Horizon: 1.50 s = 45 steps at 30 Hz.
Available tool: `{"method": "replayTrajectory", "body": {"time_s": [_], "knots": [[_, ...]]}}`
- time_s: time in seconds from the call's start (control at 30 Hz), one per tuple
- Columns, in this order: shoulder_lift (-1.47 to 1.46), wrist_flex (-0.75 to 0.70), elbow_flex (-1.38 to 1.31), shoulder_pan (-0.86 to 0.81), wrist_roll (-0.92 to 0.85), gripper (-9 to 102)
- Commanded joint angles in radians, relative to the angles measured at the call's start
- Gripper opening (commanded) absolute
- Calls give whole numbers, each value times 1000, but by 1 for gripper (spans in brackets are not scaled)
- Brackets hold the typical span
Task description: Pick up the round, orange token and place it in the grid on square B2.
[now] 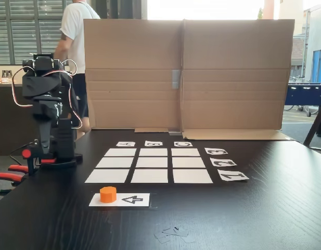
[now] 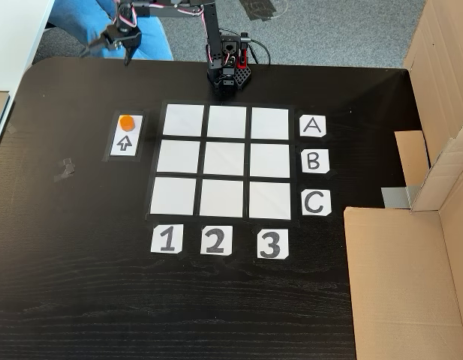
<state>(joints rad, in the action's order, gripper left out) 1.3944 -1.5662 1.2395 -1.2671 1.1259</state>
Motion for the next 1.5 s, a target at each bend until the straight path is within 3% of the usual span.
{"method": "replayTrajectory", "body": {"time_s": [0.0,0.8,1.47], "knots": [[-46,-8,-63,23,8,72],[-318,-6,-212,172,-232,71],[-505,-6,-321,304,-225,72]]}}
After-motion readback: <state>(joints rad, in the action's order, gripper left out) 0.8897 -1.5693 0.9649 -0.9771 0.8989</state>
